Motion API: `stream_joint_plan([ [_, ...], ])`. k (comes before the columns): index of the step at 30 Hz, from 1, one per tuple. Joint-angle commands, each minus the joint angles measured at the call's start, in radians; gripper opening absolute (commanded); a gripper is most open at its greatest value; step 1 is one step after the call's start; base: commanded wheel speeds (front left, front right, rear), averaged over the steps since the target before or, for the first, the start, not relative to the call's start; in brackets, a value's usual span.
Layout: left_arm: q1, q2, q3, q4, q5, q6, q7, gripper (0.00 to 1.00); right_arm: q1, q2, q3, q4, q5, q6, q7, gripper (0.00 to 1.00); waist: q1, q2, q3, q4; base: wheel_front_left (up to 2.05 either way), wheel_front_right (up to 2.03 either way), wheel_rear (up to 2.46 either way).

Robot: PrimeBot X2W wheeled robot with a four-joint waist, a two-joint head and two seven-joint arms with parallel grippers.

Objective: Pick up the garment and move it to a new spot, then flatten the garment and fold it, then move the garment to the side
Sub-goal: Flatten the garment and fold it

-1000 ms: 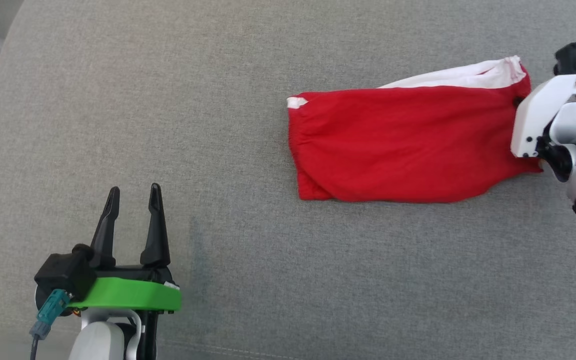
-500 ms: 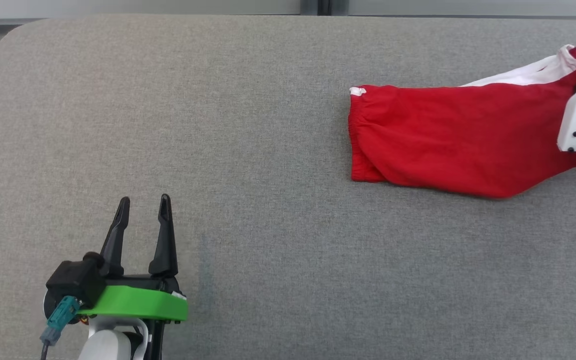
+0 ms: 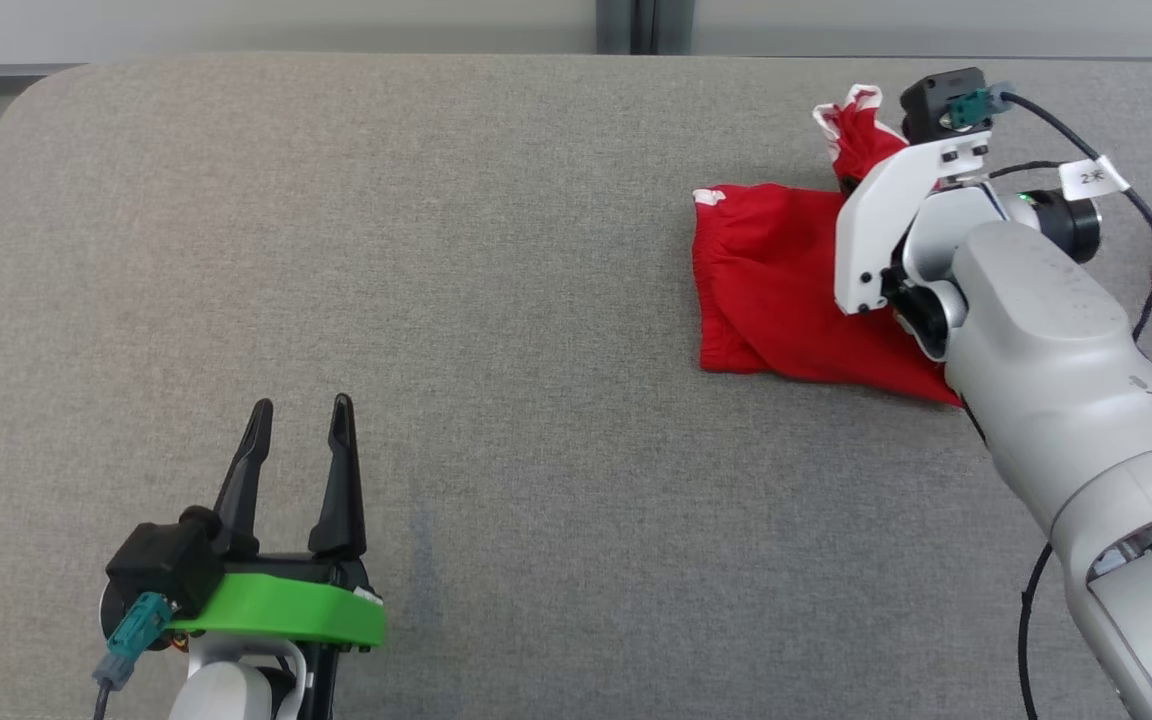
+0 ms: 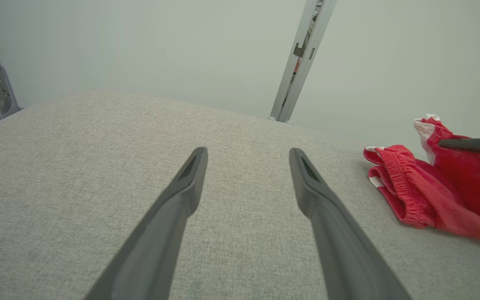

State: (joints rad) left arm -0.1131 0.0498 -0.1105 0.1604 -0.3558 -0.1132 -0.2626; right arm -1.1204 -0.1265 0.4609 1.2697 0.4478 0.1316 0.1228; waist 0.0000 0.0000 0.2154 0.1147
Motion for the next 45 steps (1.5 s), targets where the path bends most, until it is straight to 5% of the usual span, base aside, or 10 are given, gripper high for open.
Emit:
stream_joint_plan([
  [1, 0.011, 0.002, -0.003, 0.002, -0.002, 0.0, -0.002, 1.0, -0.005, 0.012, 0.003, -0.006, -0.005, -0.002, 0.006, 0.0, 0.0, 0.0, -0.001, 0.011, 0.0, 0.0, 0.0],
  [12, 0.017, 0.002, -0.011, 0.014, -0.009, -0.002, -0.002, 1.0, 0.064, 0.071, 0.008, -0.022, 0.004, -0.002, 0.053, 0.0, 0.0, 0.0, -0.006, 0.062, 0.0, 0.0, 0.0],
  [13, 0.017, 0.002, -0.011, 0.014, -0.009, -0.002, -0.002, 1.0, 0.07, 0.072, 0.005, -0.023, 0.009, -0.002, 0.059, 0.09, 0.0, 0.0, -0.006, 0.063, 0.0, 0.0, 0.0],
  [15, 0.018, 0.002, -0.012, 0.015, -0.009, -0.002, -0.002, 1.0, 0.08, 0.073, -0.004, -0.036, 0.024, -0.002, 0.053, 1.0, 0.0, 0.0, -0.005, 0.065, 0.0, 0.0, 0.0],
  [25, 0.016, 0.002, 0.003, 0.019, -0.01, -0.001, -0.002, 1.0, 0.174, 0.072, -0.039, -0.364, 0.286, -0.002, 0.059, 1.0, 0.0, 0.0, -0.017, 0.035, 0.0, 0.0, 0.0],
  [32, 0.018, 0.002, 0.005, 0.015, -0.002, -0.001, -0.002, 1.0, 0.261, -0.098, -0.144, -0.428, 0.179, -0.001, -0.029, 1.0, 0.0, 0.0, -0.03, 0.008, 0.0, 0.0, 0.0],
  [33, 0.017, 0.002, 0.005, 0.014, -0.003, -0.002, -0.002, 1.0, 0.278, -0.117, -0.16, -0.417, 0.157, -0.001, -0.032, 0.78, 0.0, 0.0, -0.029, 0.006, 0.0, 0.0, 0.0],
  [34, 0.016, 0.002, 0.005, 0.013, -0.003, -0.002, -0.002, 1.0, 0.291, -0.133, -0.171, -0.408, 0.133, -0.001, -0.034, 0.23, 0.0, 0.0, -0.027, 0.005, 0.0, 0.0, 0.0],
  [35, 0.015, 0.002, 0.005, 0.012, -0.002, -0.002, -0.002, 1.0, 0.308, -0.146, -0.176, -0.398, 0.106, -0.001, -0.032, 0.0, 0.0, 0.0, -0.026, 0.003, 0.0, 0.0, 0.0],
  [45, 0.004, 0.002, 0.01, 0.015, 0.006, -0.007, -0.002, 1.0, 0.427, -0.06, -0.148, -0.431, 0.041, -0.001, 0.032, 0.0, 0.0, 0.0, -0.019, -0.011, 0.0, 0.0, 0.0],
])
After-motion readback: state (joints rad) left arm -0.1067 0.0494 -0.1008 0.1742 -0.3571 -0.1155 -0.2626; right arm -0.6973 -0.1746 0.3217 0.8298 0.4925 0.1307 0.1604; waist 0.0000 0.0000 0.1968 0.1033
